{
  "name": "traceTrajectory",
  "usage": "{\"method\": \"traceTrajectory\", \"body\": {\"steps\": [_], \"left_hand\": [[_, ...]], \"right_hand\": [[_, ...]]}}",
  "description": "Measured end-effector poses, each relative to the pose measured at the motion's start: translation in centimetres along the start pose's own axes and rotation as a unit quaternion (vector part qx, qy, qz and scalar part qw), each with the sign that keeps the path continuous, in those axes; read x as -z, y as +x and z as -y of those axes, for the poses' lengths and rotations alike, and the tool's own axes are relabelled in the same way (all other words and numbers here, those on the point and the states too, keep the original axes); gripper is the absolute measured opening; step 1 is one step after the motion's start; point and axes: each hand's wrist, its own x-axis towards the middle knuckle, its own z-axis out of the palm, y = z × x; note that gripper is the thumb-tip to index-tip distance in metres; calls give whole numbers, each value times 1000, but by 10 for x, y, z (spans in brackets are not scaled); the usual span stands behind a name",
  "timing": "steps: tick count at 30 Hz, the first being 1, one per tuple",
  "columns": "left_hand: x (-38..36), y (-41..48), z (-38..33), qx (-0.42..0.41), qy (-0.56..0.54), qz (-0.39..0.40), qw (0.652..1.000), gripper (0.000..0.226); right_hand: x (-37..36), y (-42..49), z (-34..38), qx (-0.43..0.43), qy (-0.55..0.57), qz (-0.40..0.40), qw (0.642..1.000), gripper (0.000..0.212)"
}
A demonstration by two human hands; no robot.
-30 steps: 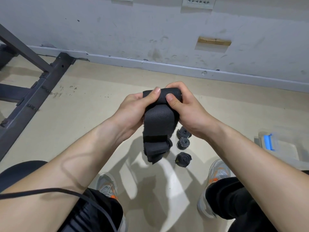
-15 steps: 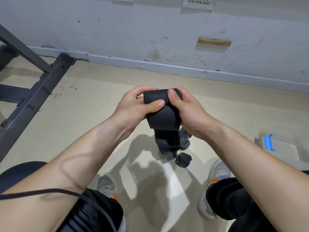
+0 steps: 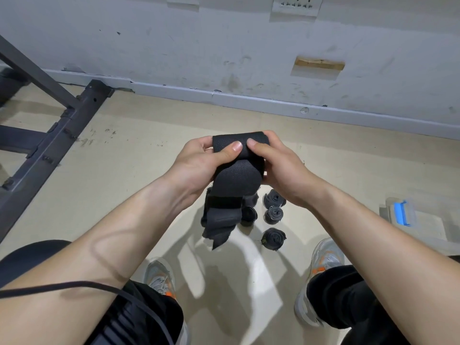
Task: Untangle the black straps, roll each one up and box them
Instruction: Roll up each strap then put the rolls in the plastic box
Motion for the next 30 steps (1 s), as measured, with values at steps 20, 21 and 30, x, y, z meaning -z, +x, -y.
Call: {"method": "traceTrajectory", "body": {"steps": [20, 21, 30], "left_hand": [[3, 3, -6, -29, 18, 27, 999, 45], [4, 2, -6, -34, 17, 30, 999, 45], [4, 1, -4, -36, 38, 30, 998, 35]], "right_hand": [[3, -2, 5, 41, -25, 22, 999, 14], [2, -2, 6, 23, -24, 25, 999, 13], [-3, 0, 1, 57, -28, -21, 998, 14]]}}
